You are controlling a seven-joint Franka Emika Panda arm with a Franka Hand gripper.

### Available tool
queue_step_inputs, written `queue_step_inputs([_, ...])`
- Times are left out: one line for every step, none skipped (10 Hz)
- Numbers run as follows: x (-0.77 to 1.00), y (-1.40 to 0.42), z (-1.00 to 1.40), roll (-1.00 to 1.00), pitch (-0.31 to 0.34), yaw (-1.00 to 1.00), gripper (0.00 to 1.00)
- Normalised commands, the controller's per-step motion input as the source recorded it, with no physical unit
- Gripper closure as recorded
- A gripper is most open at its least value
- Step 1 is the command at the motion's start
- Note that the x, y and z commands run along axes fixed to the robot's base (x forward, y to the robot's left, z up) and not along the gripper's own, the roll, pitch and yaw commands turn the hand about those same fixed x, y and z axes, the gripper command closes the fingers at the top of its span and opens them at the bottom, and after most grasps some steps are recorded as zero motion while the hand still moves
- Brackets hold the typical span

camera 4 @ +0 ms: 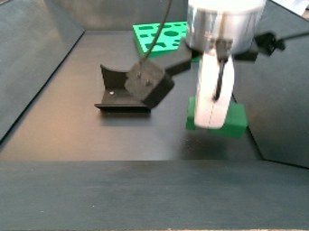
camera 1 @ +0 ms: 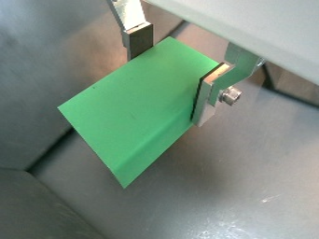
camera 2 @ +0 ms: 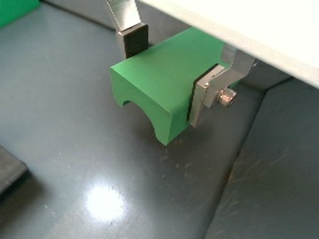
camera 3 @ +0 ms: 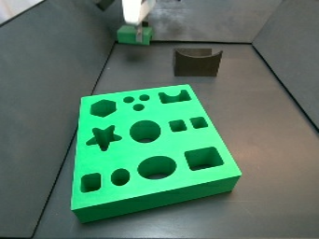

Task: Pick up the arch object. Move up. Place the arch object on the fixture. Regrasp the arch object. Rotate the arch object. Move to above the board. Insert the arch object.
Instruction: Move up, then place the arch object on the fixture.

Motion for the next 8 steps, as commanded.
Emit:
queue_step_inputs([-0.01,0.0,0.25,-0.04,0.054,0.01,1.0])
queue_step_inputs([0.0,0.0,1.0,0.0,0.0,0.0,1.0])
queue_step_inputs([0.0,0.0,1.0,0.0,0.001,0.0,1.0])
queue_step_inputs([-0.01,-0.01,1.0,-0.01,0.014,0.0,1.0])
queue_step_inputs([-0.01,-0.01,1.0,-0.02,0.016,0.0,1.0])
queue_step_inputs([-0.02,-0.01,1.0,-0.02,0.015,0.0,1.0])
queue_step_inputs([-0.02,-0.01,1.0,-0.03,0.019,0.0,1.0])
queue_step_inputs([-0.02,-0.01,0.93,-0.04,0.024,0.0,1.0])
